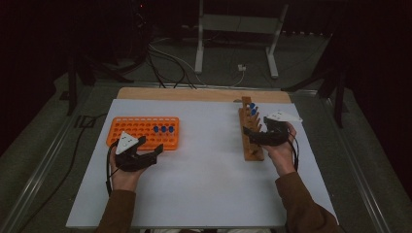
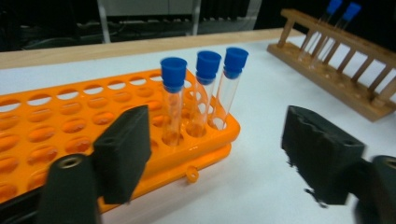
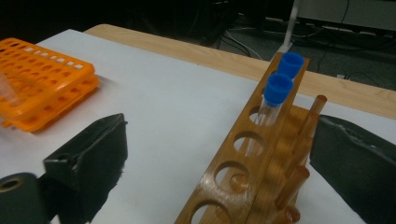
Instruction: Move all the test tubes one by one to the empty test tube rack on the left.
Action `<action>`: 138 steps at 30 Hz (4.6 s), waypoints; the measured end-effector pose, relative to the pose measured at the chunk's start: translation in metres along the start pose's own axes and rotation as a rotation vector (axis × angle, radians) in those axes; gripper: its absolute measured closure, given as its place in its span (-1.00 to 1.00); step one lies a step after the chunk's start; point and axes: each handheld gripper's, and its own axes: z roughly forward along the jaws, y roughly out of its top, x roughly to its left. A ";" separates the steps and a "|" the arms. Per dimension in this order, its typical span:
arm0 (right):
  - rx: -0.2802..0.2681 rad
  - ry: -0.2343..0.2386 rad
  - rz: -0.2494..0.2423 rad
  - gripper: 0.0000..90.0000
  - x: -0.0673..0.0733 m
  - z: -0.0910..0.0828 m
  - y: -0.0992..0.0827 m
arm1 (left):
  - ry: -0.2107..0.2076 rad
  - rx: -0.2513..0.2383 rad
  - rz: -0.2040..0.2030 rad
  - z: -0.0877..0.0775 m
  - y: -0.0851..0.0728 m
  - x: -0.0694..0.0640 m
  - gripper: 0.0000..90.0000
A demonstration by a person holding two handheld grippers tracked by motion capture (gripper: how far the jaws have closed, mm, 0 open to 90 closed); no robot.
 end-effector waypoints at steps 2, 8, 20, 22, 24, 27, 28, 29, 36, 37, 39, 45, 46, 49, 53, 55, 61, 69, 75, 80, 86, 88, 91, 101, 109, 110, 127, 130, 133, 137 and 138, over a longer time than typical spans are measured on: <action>0.007 -0.006 -0.003 -0.86 -0.002 0.004 0.002 | 0.005 -0.008 -0.008 -0.002 0.000 0.001 -0.63; 0.023 -0.042 0.024 -0.68 -0.013 0.017 0.011 | 0.039 -0.015 -0.030 -0.004 -0.001 0.003 -0.95; 0.061 -0.093 0.013 0.30 -0.023 0.047 0.007 | 0.061 -0.006 -0.030 -0.003 -0.004 0.003 -0.98; 0.061 -0.104 0.020 0.43 -0.025 0.050 0.005 | 0.064 -0.005 -0.028 -0.003 -0.004 0.003 -0.98; 0.058 -0.103 0.030 0.60 -0.027 0.052 0.004 | 0.062 -0.003 -0.028 -0.002 -0.004 0.003 -0.98; 0.053 -0.108 0.030 0.69 -0.027 0.054 0.004 | 0.064 -0.001 -0.031 -0.002 -0.004 0.003 -0.98; 0.053 -0.110 0.026 0.70 -0.026 0.054 0.004 | 0.065 0.000 -0.032 -0.002 -0.005 0.003 -0.98; 0.052 -0.115 0.015 0.70 -0.025 0.054 0.004 | 0.065 0.000 -0.033 -0.002 -0.005 0.003 -0.98; 0.046 -0.126 0.005 0.71 -0.023 0.056 0.003 | 0.065 0.001 -0.030 -0.002 -0.005 0.002 -0.98; 0.046 -0.125 0.004 0.71 -0.022 0.055 0.004 | 0.066 0.000 -0.030 -0.002 -0.005 0.003 -0.98; 0.040 -0.124 0.003 0.71 -0.022 0.054 0.004 | 0.066 0.001 -0.029 -0.002 -0.005 0.003 -0.98; 0.006 -0.122 0.005 0.71 -0.022 0.047 0.008 | 0.066 0.000 -0.031 -0.002 -0.005 0.003 -0.98; 0.001 -0.122 0.004 0.71 -0.021 0.045 0.009 | 0.065 0.000 -0.031 -0.002 -0.005 0.003 -0.98; -0.016 -0.122 0.000 0.71 -0.021 0.040 0.012 | 0.066 0.001 -0.030 -0.002 -0.005 0.003 -0.98; -0.039 -0.121 -0.006 0.71 -0.021 0.031 0.017 | 0.068 0.000 -0.032 -0.002 -0.005 0.003 -0.98; -0.051 -0.124 -0.014 0.71 -0.022 0.026 0.020 | 0.068 0.000 -0.032 -0.002 -0.005 0.003 -0.98; -0.092 -0.120 -0.028 0.71 -0.021 0.010 0.031 | 0.069 -0.003 -0.031 -0.002 -0.005 0.002 -0.98; -0.117 -0.091 -0.069 0.71 -0.011 -0.005 0.041 | 0.074 -0.008 -0.016 -0.002 -0.002 -0.001 -0.98; -0.099 -0.035 -0.092 0.71 0.005 -0.005 0.038 | 0.067 -0.015 0.009 -0.002 0.005 -0.008 -0.98; -0.091 0.023 -0.099 0.71 0.022 -0.002 0.035 | 0.055 -0.022 0.030 0.000 0.011 -0.015 -0.97; -0.087 0.084 -0.099 0.71 0.040 0.001 0.033 | 0.033 -0.036 0.049 0.002 0.018 -0.023 -0.97; -0.081 0.102 -0.102 0.71 0.046 0.002 0.033 | 0.025 -0.036 0.052 0.003 0.020 -0.026 -0.97; -0.059 0.141 -0.091 0.71 0.053 0.004 0.032 | 0.011 -0.030 0.064 0.005 0.021 -0.030 -0.97; -0.031 0.191 -0.108 0.71 0.072 0.010 0.030 | -0.024 -0.037 0.098 0.011 0.029 -0.043 -0.94; -0.026 0.224 -0.119 0.71 0.083 0.014 0.029 | -0.047 -0.036 0.127 0.017 0.034 -0.054 -0.94; -0.025 0.227 -0.118 0.71 0.084 0.015 0.029 | -0.048 -0.038 0.127 0.018 0.035 -0.055 -0.94; -0.012 0.296 -0.130 0.71 0.108 0.021 0.029 | -0.104 0.001 0.193 0.044 0.042 -0.085 -0.84; -0.010 0.309 -0.130 0.71 0.112 0.022 0.029 | -0.112 0.014 0.203 0.050 0.042 -0.089 -0.80; -0.010 0.324 -0.127 0.71 0.115 0.022 0.029 | -0.119 0.025 0.209 0.056 0.041 -0.094 -0.64; -0.010 0.337 -0.133 0.71 0.120 0.022 0.030 | -0.116 0.046 0.220 0.063 0.040 -0.098 -0.47; -0.010 0.340 -0.135 0.71 0.121 0.022 0.030 | -0.116 0.046 0.218 0.064 0.040 -0.099 -0.42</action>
